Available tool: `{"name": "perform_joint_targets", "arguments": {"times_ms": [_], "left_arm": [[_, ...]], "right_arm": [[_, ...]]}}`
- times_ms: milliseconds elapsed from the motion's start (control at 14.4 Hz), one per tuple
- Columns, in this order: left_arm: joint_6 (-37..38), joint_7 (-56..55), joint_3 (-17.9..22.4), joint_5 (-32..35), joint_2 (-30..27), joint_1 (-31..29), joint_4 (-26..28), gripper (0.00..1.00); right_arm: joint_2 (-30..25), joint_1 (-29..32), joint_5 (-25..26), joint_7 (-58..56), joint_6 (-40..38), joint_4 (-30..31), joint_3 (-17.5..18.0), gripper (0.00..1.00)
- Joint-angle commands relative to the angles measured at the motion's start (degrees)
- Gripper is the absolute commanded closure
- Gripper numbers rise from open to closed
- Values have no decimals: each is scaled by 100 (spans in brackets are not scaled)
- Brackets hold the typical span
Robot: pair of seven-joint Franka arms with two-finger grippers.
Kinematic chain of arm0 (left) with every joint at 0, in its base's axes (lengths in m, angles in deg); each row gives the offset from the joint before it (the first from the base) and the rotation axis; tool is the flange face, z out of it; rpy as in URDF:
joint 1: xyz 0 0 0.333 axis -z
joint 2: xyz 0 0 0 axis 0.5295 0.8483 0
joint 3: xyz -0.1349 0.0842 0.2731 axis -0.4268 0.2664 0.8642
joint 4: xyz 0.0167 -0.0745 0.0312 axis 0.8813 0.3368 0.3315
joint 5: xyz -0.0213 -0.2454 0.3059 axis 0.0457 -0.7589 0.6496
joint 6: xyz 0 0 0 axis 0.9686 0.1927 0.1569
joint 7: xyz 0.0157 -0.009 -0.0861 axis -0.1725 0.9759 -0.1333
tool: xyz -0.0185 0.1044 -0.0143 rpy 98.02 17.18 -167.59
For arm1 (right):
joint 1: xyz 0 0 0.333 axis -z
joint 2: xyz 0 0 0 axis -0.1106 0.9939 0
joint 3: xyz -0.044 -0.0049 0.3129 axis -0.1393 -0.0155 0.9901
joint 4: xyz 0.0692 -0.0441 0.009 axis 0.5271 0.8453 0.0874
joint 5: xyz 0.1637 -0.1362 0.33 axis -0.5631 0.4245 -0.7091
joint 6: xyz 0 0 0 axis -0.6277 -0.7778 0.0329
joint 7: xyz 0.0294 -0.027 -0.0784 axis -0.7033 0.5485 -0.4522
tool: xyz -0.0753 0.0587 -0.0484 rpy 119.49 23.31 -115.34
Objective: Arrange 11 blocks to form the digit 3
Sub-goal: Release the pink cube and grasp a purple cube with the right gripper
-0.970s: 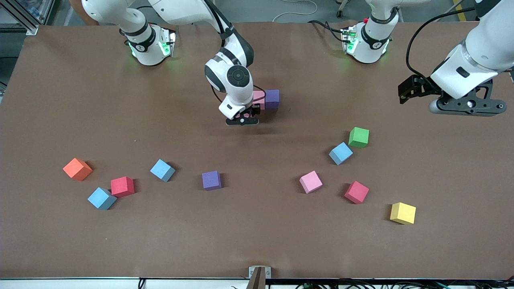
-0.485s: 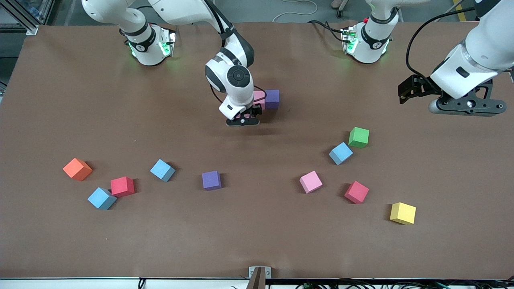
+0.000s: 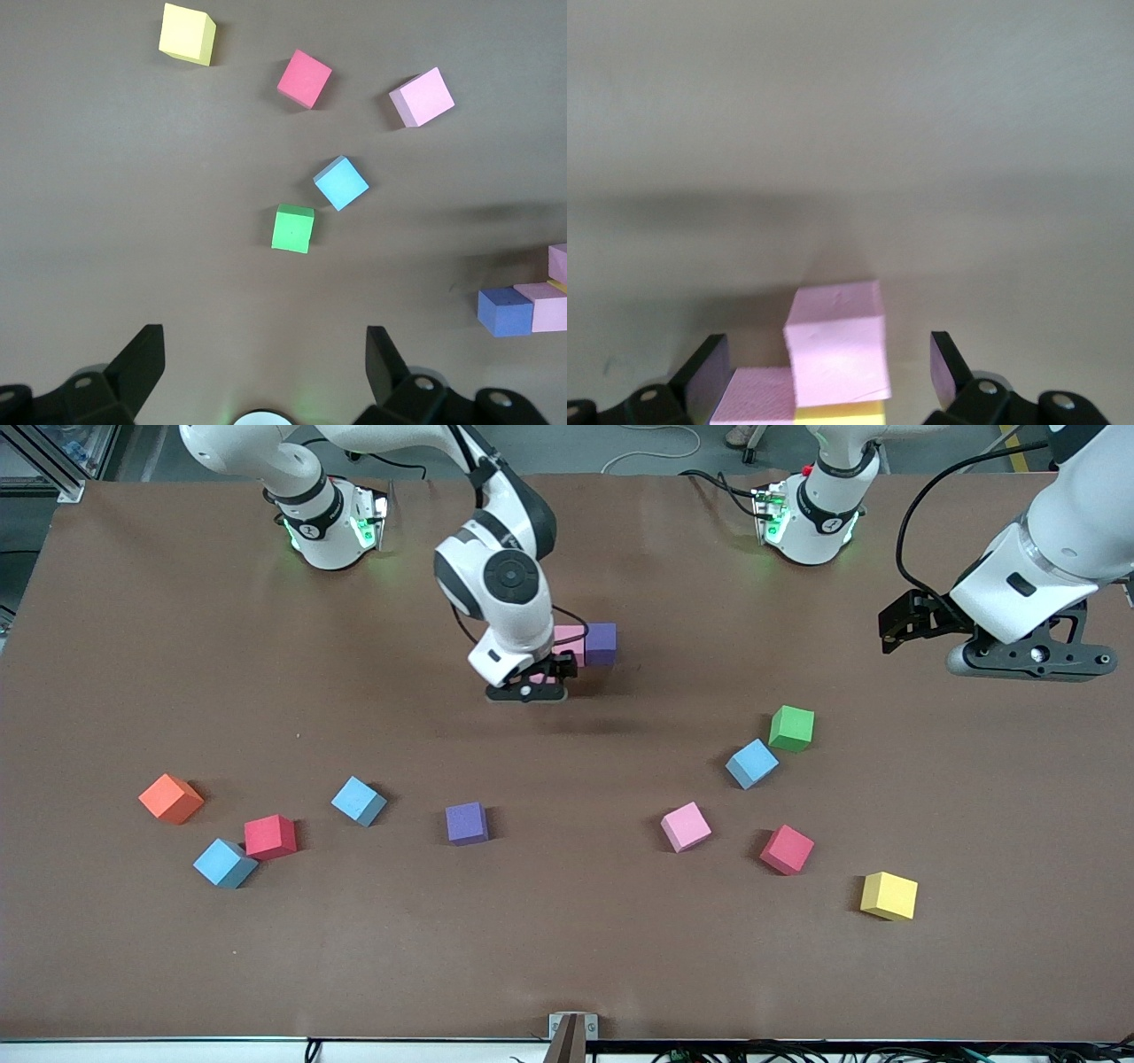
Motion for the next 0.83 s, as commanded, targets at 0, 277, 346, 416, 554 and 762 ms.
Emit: {"name": "perform_joint_targets", "arguments": {"times_ms": [0,277,346,416,554,762], "left_arm": [[95,36,-27,125,-25,-33,-57,0],[78,27,-18,125,-16,-51,-74,0],[78,-8,-10,125,-16,-51,-74,0],[69,-8,-10,125,-8,-51,-74,0],[51,-8,-10,133,10,-51,-65,0],[-37,-8,-18,334,28,-34,-57,0]], "right_arm": [[-184,170,-13,-46,-51,131,-409,0],[-62,599,-39,-343,-33,-297,-798,0],[148,679,-39,-623,-68,-648,-798,0],[376,732,-31,-835,-172,-956,-807,0],[1017,891,-22,-1143,-340,-1790,-807,0],[1861,1049,-31,-1608,-288,-2513,-807,0]]}}
